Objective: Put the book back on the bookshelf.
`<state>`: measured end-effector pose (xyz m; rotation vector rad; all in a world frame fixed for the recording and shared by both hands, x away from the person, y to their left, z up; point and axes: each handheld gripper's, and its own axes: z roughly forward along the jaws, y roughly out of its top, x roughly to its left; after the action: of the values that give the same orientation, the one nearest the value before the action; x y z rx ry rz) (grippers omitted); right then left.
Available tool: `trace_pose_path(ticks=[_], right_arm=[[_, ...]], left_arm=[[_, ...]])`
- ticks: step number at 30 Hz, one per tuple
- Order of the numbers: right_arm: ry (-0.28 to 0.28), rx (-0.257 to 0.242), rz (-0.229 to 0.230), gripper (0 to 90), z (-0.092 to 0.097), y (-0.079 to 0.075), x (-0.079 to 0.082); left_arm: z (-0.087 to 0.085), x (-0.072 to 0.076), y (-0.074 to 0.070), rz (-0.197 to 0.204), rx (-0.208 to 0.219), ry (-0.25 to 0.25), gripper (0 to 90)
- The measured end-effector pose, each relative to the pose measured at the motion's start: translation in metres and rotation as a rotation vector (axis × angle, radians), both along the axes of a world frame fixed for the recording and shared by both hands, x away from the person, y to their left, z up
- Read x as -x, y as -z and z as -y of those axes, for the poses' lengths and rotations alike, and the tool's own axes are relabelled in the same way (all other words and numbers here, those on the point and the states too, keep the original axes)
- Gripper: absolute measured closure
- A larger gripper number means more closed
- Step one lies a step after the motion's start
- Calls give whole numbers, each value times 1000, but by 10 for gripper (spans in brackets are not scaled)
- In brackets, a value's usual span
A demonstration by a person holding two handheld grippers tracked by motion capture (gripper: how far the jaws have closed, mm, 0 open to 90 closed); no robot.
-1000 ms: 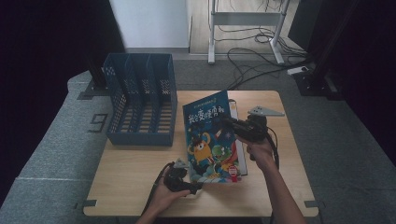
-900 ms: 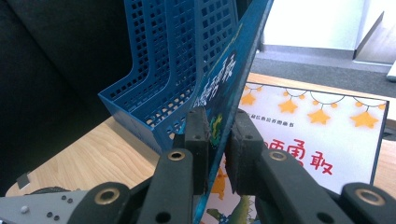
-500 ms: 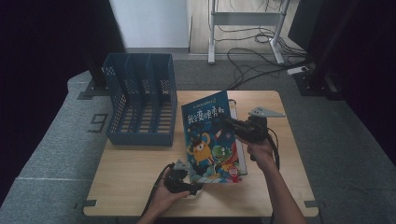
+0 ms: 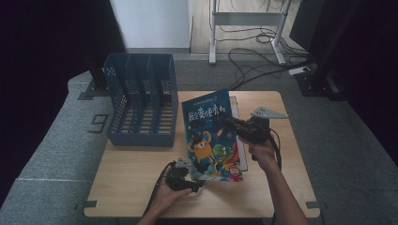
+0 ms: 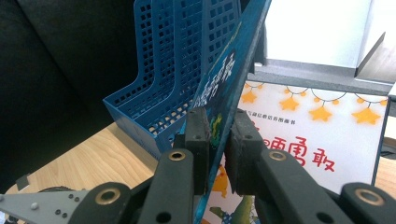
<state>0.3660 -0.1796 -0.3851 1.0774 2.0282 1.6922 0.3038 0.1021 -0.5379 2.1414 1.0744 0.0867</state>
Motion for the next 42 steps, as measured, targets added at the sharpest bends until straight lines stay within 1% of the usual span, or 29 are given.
trace_pose_path(ticks=[5, 12, 16, 20, 23, 30, 38, 42], right_arm=[[1, 11, 17, 795, 2, -2, 3], [-13, -1, 38, 802, 6, -3, 9], [-16, -16, 49, 804, 10, 0, 12], [-20, -40, 47, 810, 14, 3, 16], [-26, -43, 59, 811, 17, 5, 21], [-33, -85, 65, 819, 24, 11, 28], [-42, -82, 68, 821, 29, 13, 34], [-39, -72, 81, 821, 29, 13, 37]], left_arm=[[1, -4, 0, -1, -7, -4, 141], [4, -7, -1, -2, -22, -8, 142], [5, -8, -1, 6, -36, -10, 143], [7, -6, -1, 16, -50, -12, 143], [8, -5, 0, 27, -60, -12, 142], [10, -2, 0, 45, -83, -15, 142], [12, -3, 1, 60, -97, -29, 144], [12, -5, 1, 62, -101, -39, 146]])
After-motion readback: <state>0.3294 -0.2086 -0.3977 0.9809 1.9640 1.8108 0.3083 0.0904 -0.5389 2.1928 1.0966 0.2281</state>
